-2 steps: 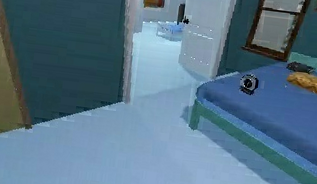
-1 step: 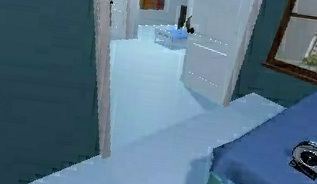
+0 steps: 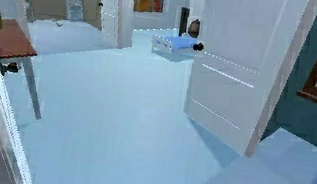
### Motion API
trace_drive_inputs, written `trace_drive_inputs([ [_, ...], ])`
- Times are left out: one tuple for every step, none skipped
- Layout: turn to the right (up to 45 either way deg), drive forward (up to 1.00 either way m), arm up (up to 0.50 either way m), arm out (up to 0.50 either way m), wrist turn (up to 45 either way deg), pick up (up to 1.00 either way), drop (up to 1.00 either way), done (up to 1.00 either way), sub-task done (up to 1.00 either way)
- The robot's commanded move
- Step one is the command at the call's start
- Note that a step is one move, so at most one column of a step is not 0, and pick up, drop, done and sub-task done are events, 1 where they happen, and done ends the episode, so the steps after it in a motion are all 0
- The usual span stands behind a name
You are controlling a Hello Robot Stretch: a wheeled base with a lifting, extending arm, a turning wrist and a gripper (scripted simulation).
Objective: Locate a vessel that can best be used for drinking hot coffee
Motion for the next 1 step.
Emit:
trace_drive_inputs([
  [0.0,0.60,0.00,0.00,0.0,0.00,0.00,0.00,0.00],
])
